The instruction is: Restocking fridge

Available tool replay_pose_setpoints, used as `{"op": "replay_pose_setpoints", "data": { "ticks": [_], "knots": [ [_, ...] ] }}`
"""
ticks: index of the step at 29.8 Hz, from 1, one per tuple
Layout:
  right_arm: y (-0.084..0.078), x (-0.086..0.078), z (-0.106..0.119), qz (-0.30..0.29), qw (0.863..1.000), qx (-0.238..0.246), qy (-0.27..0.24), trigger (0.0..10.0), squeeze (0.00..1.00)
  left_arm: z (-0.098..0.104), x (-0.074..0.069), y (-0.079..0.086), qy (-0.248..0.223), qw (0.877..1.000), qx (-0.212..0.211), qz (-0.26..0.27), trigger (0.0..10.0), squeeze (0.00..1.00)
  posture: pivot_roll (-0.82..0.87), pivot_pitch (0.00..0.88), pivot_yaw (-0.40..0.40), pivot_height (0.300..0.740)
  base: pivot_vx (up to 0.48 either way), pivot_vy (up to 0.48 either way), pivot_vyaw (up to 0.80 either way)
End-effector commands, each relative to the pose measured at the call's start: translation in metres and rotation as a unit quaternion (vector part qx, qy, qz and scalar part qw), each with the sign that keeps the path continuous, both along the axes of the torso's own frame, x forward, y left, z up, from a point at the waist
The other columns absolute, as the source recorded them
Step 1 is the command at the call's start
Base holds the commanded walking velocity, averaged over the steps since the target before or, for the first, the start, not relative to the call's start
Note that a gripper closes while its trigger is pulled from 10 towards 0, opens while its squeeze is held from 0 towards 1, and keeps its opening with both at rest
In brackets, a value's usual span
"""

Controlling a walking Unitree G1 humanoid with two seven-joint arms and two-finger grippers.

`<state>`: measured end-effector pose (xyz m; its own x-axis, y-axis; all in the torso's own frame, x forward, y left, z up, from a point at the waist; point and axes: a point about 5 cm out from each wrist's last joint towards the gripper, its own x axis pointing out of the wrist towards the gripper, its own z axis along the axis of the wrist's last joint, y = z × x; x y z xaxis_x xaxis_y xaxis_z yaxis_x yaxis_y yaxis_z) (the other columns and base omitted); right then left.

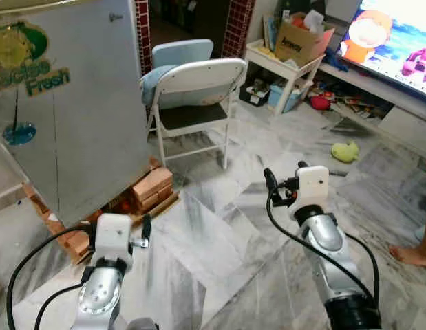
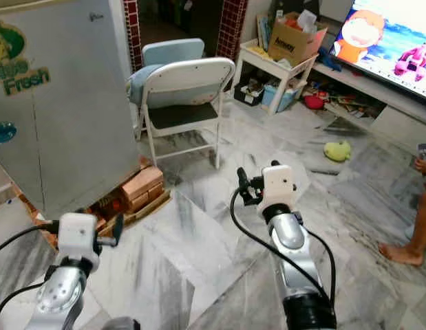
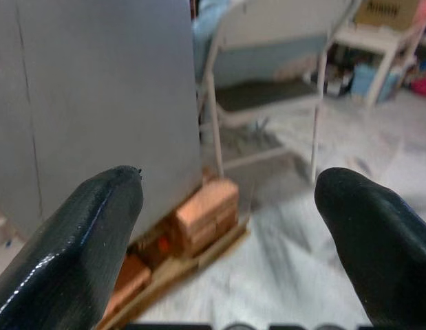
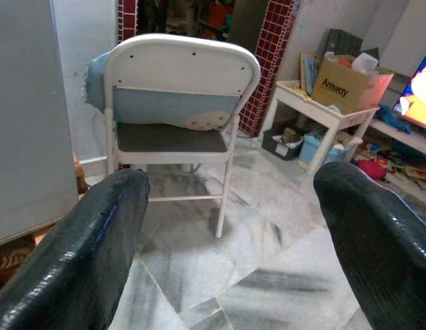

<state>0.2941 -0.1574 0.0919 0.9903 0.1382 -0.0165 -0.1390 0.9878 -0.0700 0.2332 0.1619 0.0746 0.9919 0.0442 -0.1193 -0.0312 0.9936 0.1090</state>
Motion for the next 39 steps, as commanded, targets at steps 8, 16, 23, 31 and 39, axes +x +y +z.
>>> {"op": "replay_pose_setpoints", "data": {
  "ticks": [8,16,23,31,39],
  "knots": [
    [-0.001,0.000,-0.005,-0.013,1.000,0.007,0.004,10.0,0.00,-0.007,0.013,0.001,0.007,1.000,0.009,0.024,10.0,0.00,0.11,0.000,-0.090,0.740,0.000,0.000,0.00],
    [-0.007,0.002,-0.003,-0.021,1.000,0.004,-0.003,10.0,0.00,0.020,-0.002,0.051,-0.045,0.990,0.087,0.100,10.0,0.00,0.12,0.000,-0.079,0.740,0.000,0.000,0.00],
    [-0.004,0.005,-0.003,-0.017,1.000,0.006,-0.004,10.0,0.00,0.025,-0.010,0.078,-0.044,0.982,0.086,0.162,10.0,0.00,0.14,0.000,-0.090,0.740,0.000,0.000,0.00],
    [0.000,0.008,-0.001,-0.009,1.000,0.009,-0.009,10.0,0.00,0.023,-0.004,0.050,-0.045,0.986,0.026,0.157,10.0,0.00,0.14,0.000,-0.094,0.740,0.000,0.000,0.00],
    [-0.004,0.004,-0.003,-0.012,1.000,0.009,-0.008,10.0,0.00,0.000,-0.025,0.022,0.018,0.999,0.029,0.041,10.0,0.00,0.13,0.000,-0.087,0.740,0.000,0.000,0.00]
  ]
}}
